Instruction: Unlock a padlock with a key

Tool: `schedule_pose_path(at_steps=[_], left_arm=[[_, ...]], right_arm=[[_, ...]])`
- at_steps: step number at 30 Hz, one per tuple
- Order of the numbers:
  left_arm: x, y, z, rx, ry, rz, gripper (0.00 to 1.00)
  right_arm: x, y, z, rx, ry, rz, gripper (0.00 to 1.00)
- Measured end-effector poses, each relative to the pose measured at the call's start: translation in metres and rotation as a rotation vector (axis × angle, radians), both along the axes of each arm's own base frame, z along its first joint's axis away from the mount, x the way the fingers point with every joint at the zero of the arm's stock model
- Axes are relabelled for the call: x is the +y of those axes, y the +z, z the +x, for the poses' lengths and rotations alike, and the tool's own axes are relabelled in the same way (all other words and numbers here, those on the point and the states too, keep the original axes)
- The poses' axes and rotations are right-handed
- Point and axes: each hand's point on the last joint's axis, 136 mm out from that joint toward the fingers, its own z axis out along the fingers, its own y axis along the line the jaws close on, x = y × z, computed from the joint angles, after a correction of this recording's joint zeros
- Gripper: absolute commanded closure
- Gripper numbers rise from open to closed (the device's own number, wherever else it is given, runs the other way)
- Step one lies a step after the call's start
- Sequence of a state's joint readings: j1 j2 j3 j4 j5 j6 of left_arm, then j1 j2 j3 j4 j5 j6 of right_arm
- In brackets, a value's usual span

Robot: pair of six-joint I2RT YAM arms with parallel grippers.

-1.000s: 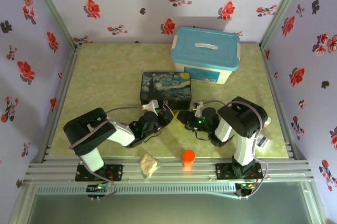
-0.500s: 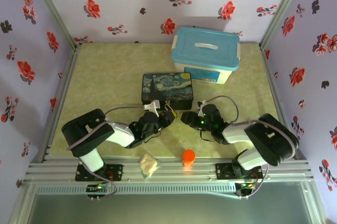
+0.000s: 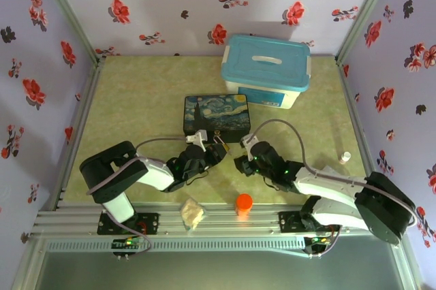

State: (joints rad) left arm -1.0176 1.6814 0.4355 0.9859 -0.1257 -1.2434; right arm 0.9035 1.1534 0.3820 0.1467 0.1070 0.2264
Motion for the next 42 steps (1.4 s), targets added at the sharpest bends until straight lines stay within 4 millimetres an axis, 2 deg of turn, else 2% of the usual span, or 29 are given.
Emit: schedule_pose_path(at_steps=[7, 18, 26, 35, 42], left_arm=[[0.000, 0.001, -0.001, 0.002, -0.007, -0.001, 1.00], [-0.001, 0.010, -0.003, -0.006, -0.016, -0.018, 1.00], [-0.002, 0.010, -0.004, -0.002, -0.021, -0.016, 1.00], [-0.001, 0.014, -0.001, -0.014, -0.006, -0.024, 1.00], [0.001, 0.010, -0.002, -0.003, -0.004, -0.005, 1.00]], right_arm=[[0.013, -0.011, 0.007, -0.111, 0.120, -0.211, 0.63], [0.028, -0.020, 0.012, -0.184, 0.194, -0.323, 0.70], [0.036, -0.009, 0.023, -0.258, 0.170, -0.334, 0.79], [0.040, -0.006, 0.025, -0.264, 0.163, -0.309, 0.97], [0.046, -0.011, 0.021, -0.188, 0.220, -0.232, 1.00]])
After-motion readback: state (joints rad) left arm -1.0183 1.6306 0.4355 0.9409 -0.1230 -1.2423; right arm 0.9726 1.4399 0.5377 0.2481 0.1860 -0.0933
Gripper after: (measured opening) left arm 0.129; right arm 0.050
